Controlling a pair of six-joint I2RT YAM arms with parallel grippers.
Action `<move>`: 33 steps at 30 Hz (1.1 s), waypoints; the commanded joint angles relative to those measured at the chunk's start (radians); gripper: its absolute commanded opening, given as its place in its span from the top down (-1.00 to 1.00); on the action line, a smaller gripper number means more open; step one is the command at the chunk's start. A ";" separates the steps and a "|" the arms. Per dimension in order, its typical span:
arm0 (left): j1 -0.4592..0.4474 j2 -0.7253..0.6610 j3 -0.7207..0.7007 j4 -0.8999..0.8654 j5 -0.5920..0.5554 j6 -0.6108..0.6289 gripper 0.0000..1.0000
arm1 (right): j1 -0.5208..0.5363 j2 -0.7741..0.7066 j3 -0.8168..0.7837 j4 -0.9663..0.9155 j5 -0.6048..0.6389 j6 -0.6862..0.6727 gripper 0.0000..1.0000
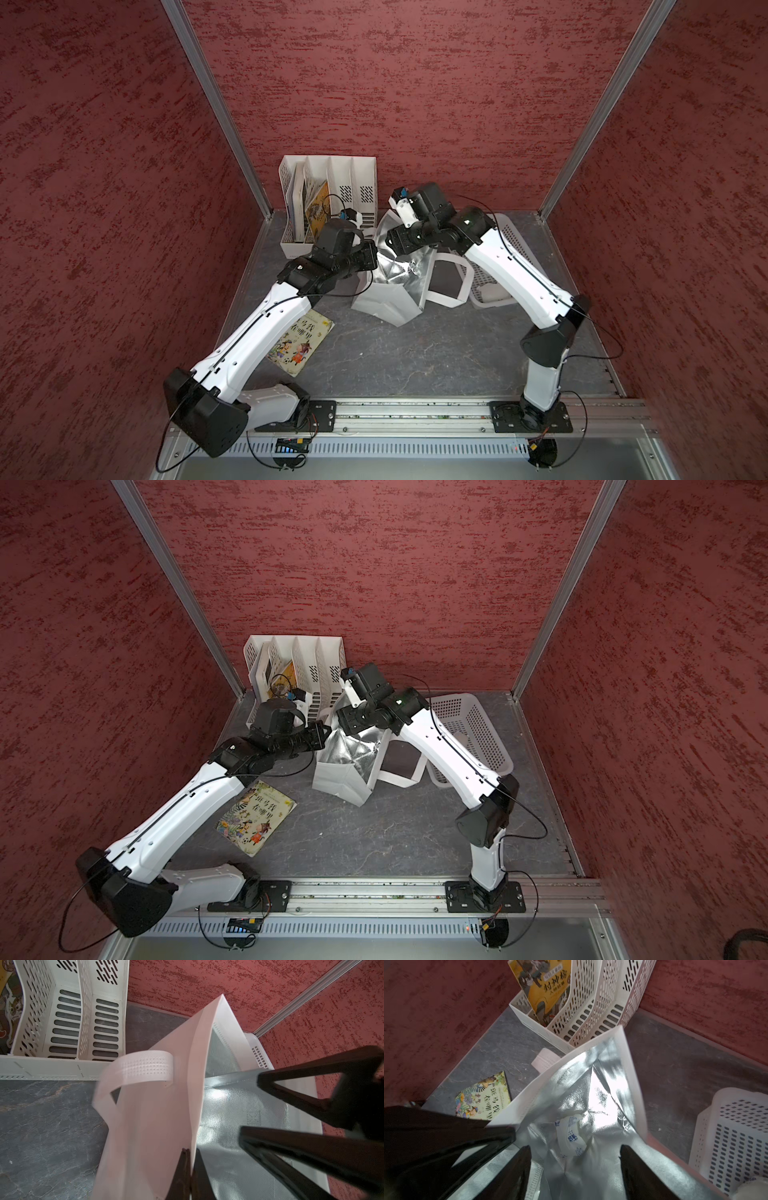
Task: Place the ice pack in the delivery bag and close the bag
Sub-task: Place the ice pack in the delivery bag, then pick up the ice pack from the bin.
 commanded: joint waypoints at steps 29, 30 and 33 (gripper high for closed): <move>0.002 0.058 0.024 0.070 0.069 0.029 1.00 | -0.718 0.308 -0.437 0.106 0.081 0.391 -0.70; 0.003 0.061 0.027 0.071 0.072 0.030 1.00 | -0.717 0.319 -0.430 0.109 0.077 0.386 -0.68; 0.004 0.077 0.041 0.072 0.079 0.035 1.00 | -0.718 0.347 -0.417 0.127 0.077 0.370 -0.56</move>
